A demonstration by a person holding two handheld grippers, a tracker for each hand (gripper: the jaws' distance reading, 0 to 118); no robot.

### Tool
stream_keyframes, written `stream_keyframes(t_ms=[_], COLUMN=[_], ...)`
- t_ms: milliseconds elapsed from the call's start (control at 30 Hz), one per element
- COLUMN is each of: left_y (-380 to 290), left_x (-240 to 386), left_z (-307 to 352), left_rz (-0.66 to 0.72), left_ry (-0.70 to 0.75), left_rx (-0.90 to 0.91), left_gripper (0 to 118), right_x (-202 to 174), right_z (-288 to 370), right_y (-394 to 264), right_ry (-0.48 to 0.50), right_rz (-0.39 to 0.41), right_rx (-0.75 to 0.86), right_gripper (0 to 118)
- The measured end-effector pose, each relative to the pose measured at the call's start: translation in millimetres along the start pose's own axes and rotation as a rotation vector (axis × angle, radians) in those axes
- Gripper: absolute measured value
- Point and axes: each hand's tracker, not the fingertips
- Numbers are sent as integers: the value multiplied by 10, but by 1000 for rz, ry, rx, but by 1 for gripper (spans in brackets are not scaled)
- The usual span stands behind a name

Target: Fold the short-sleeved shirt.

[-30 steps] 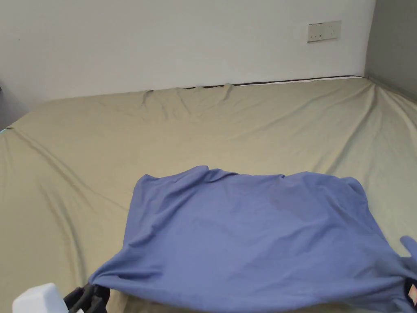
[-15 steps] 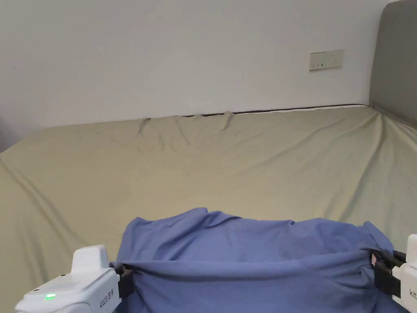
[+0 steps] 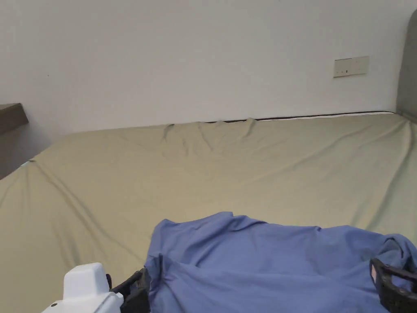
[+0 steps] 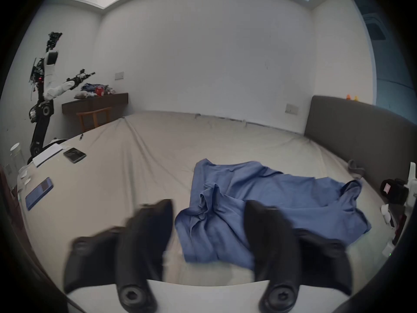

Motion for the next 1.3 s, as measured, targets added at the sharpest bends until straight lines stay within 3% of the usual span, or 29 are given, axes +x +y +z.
stream_keyframes(t_ms=[33,100,133,167,200,267,300,333,367,433,533,600,833,867,900,933,967,1000,1033,1067,1100,1200,1300], left_y=[-36,-128,-152,-185,-249,-304,-316,-362,-380,-403,-435,-472,-461,-413,-397,-380,-363,-363,-356,-354,-366,-402,-383], left_x=[-7,-86,-126,-137,-150,-68,-35,-14,-12,23,114,126,124,133,112,100,87,76,71,90,107,155,85], left_z=[114,270,309,331,322,339,310,257,203,58,-284,-451,-1171,-1194,-1173,-1159,-1169,-1176,-1206,-1223,-1240,-1231,-1242], left_rz=[29,120,146,154,146,77,31,0,-14,-53,-126,-137,-88,-82,-69,-56,-33,-4,21,3,-43,-96,-70], left_ry=[13,-38,-97,-146,-137,-63,-32,-33,-42,-22,77,49,86,68,42,7,-22,-67,-103,-74,-64,-76,-92], left_rx=[6,-27,-71,-114,-96,-99,-122,-134,-142,-169,-259,-234,-405,-413,-381,-339,-316,-336,-364,-368,-372,-359,-359], left_gripper=[0,0,0,0,0,0,0,6,30,100,117,109,108,102,83,45,19,10,10,9,9,9,9], right_x=[-50,-151,-193,-227,-259,-283,-283,-280,-279,-262,-207,-165,-42,-17,8,29,61,102,147,170,223,326,409], right_z=[123,387,462,528,586,620,632,638,650,635,547,477,145,117,97,52,36,34,42,42,31,32,-87], right_y=[-3,-39,-60,-113,-127,-221,-244,-286,-302,-353,-383,-381,-408,-409,-405,-445,-452,-446,-442,-438,-446,-466,-485], right_ry=[19,89,119,126,104,151,137,131,130,128,142,133,126,125,126,121,114,101,84,54,31,14,-94], right_rz=[8,35,51,-63,48,-77,-22,-78,-51,-49,-64,-57,-63,-61,-60,-58,-60,-70,-86,-112,-130,-148,-74], right_rx=[28,66,80,-44,61,-93,-27,-112,-84,-80,-113,-117,-169,-175,-182,-189,-195,-200,-204,-211,-238,-307,-418], right_gripper=[75,0,0,0,0,0,0,0,0,0,0,0,0,0,0,0,3,20,66,102,118,112,112])
